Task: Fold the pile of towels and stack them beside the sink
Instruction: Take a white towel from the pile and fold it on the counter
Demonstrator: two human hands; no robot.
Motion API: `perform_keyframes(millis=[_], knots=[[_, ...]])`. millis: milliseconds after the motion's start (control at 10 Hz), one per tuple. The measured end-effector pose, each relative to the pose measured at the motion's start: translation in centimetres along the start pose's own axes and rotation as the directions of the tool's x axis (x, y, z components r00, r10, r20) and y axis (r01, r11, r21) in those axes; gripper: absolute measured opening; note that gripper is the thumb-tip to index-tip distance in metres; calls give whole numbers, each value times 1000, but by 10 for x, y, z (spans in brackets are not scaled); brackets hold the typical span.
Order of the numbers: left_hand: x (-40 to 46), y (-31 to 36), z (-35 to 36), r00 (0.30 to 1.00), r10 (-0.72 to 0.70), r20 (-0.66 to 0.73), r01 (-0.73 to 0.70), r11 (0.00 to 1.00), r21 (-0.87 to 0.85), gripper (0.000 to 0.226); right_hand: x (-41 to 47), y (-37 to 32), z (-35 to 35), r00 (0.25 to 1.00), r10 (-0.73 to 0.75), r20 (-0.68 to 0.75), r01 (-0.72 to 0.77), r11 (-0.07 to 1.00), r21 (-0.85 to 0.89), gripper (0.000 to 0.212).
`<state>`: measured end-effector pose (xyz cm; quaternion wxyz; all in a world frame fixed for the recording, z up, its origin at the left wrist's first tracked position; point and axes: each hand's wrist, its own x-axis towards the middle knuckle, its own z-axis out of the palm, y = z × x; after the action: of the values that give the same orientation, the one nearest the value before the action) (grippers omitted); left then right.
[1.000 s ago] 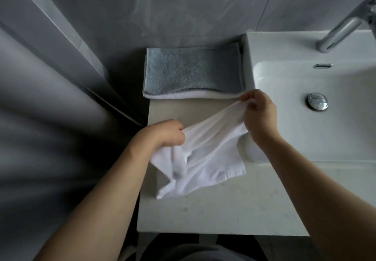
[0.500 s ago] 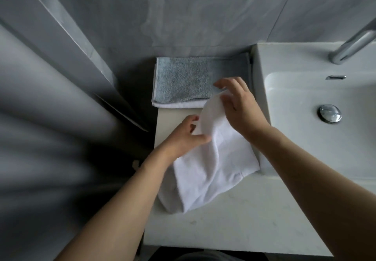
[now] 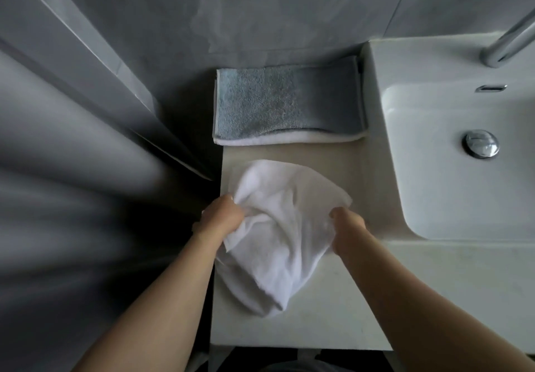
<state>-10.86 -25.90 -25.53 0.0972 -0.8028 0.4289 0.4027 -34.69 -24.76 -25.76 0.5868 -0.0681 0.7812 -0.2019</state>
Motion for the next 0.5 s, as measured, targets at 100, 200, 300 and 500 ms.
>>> perform_keyframes(millis=[100, 200, 300, 500], knots=[[-6, 17, -1, 996, 14, -84, -39, 950, -309, 59, 5, 0, 7, 1000, -9, 25, 8, 998, 61, 39], [-3, 29, 0, 995, -36, -98, -35, 769, -639, 41, 4, -8, 15, 997, 15, 75, -25, 989, 147, 8], [2, 31, -5, 999, -14, -53, -32, 634, -773, 48, 3, -13, 18, 994, -64, -92, 81, 976, 201, 10], [-20, 19, -52, 948, 194, -252, -311, 396, -864, 9, -27, -72, -8, 672, -653, -349, 650, 746, -145, 9]])
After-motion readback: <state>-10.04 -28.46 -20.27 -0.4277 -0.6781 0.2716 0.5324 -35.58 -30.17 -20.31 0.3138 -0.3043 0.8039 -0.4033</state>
